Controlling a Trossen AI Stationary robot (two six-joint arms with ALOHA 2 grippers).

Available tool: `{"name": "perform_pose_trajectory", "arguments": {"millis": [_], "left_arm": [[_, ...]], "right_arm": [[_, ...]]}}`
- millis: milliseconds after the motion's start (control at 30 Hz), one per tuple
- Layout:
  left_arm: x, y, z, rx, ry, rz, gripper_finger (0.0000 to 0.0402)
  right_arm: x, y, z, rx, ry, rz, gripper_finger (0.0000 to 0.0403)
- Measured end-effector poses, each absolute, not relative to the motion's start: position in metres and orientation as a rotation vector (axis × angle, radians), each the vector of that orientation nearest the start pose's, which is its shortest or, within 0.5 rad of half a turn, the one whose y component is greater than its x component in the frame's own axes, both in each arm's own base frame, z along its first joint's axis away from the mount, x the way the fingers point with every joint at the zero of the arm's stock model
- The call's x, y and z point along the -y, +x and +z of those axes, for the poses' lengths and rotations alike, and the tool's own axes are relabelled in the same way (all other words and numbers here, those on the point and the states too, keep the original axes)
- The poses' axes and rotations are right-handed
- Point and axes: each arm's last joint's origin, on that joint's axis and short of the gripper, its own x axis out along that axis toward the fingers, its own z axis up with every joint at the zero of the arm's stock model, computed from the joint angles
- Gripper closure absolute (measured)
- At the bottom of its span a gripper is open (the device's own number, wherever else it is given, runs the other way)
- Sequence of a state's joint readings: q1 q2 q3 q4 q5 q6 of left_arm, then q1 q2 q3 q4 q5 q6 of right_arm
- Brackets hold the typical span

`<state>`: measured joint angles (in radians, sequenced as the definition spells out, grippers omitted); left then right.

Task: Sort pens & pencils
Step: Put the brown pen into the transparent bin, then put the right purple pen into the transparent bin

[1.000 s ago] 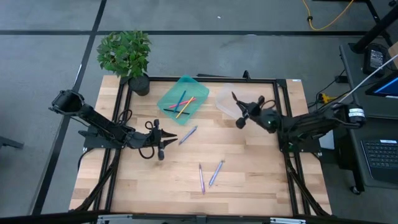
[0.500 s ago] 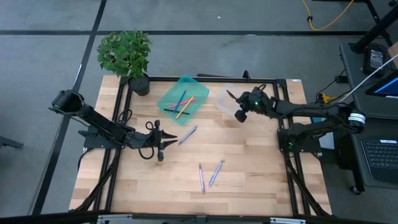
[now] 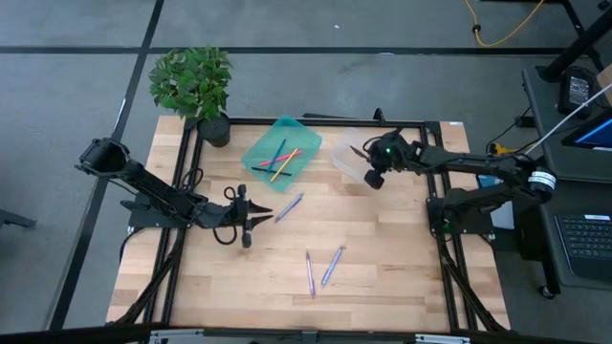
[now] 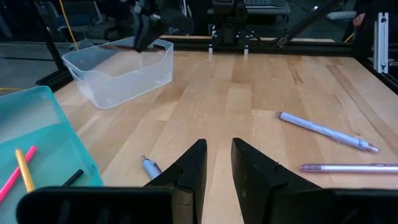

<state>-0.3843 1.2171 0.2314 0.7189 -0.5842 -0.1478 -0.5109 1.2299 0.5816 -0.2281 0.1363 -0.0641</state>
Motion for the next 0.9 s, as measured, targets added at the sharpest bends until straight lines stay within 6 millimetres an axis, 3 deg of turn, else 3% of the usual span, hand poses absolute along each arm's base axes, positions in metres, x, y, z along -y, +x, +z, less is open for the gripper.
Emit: {"name": "perform_pose_trajectory", "arguments": {"millis": [300,567,733,900], "left_arm": [[0.061,0.194,0.156,-0.221,-0.022,0.216,0.0333],[0.061,0.194,0.156,-0.221,-0.022,0.215,0.0333],[0.061,0.194,0.156,-0.221,-0.022,0.214,0.0333],[0.061,0.194,0.156,-0.221,-0.021,0.215,0.0333]], "right_arm": [[0.117,0.203,0.157,-0.965,0.122,-0.519,0.0373],[0.120,0.209,0.162,-0.885,0.101,-0.528,0.0278],[0.121,0.211,0.165,-0.874,0.094,-0.514,0.0249],[0.109,0.226,0.181,-0.810,0.236,-0.235,0.0244]]}}
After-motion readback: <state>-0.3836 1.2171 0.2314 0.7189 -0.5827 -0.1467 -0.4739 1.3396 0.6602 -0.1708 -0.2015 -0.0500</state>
